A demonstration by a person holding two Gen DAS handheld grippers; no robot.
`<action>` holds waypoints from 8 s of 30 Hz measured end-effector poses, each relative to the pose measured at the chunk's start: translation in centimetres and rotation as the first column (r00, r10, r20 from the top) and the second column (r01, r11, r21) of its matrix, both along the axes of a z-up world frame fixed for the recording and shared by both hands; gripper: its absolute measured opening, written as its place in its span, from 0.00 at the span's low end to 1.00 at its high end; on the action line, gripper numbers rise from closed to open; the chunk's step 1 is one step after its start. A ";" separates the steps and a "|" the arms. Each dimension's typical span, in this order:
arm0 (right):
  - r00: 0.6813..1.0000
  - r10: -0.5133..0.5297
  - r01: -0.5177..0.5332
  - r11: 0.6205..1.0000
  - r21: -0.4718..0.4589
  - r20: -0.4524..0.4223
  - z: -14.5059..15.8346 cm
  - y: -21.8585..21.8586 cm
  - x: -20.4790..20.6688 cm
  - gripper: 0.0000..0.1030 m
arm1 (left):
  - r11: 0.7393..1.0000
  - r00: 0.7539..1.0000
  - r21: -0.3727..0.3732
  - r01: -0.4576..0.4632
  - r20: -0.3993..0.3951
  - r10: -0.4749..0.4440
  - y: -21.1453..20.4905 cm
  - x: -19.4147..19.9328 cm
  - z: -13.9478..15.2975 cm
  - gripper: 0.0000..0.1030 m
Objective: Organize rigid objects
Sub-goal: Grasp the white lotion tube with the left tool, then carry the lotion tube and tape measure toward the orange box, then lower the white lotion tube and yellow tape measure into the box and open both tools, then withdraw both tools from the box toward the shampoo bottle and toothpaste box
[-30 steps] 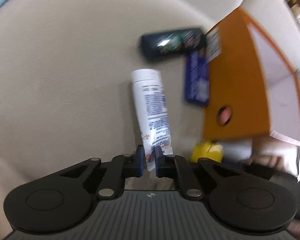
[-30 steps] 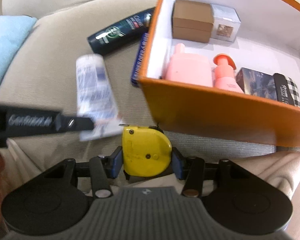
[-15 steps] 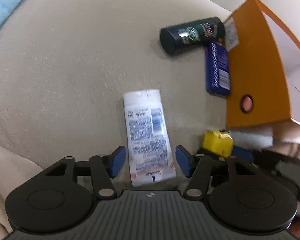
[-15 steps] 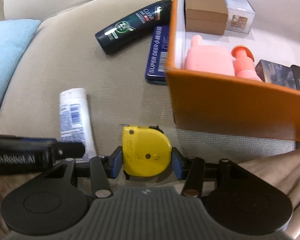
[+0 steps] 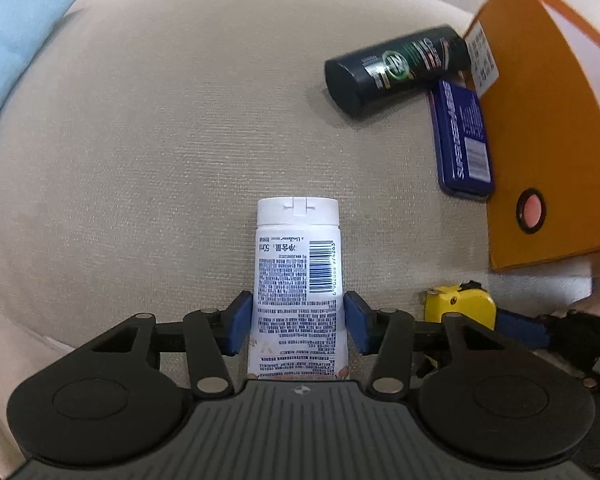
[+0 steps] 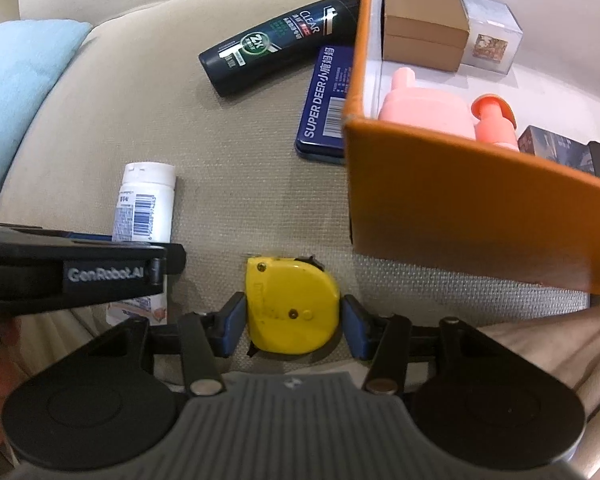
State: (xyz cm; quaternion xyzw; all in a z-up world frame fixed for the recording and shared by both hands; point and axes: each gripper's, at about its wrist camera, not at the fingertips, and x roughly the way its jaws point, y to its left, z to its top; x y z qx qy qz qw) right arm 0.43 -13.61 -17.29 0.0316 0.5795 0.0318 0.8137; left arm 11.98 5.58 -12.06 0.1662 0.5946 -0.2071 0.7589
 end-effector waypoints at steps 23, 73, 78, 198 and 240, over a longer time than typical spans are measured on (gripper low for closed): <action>0.988 -0.008 -0.003 0.997 0.072 0.152 8.7 -3.5 -5.2 0.50 | 0.984 0.993 -0.142 0.105 -0.031 -0.111 -2.5 -3.1 6.8 0.10; 0.988 -0.019 0.009 0.998 0.065 0.156 7.1 -3.2 -6.8 0.50 | 0.985 0.956 0.056 0.163 -0.256 -0.144 1.0 -2.9 1.9 0.20; 0.985 -0.031 0.020 0.998 0.065 0.171 7.8 -3.7 -7.1 0.50 | 0.990 0.980 -0.067 0.124 -0.149 -0.133 2.2 -4.4 6.2 0.19; 0.953 -0.278 0.283 0.959 -0.018 0.120 5.9 -19.3 12.7 0.42 | 0.869 0.944 -0.381 0.317 0.216 -0.250 -20.4 5.0 10.2 0.40; 0.919 -0.330 0.354 0.931 -0.085 0.218 10.0 -14.6 11.4 0.36 | 0.934 0.975 -0.338 0.117 0.219 -0.042 -7.0 4.8 7.8 0.40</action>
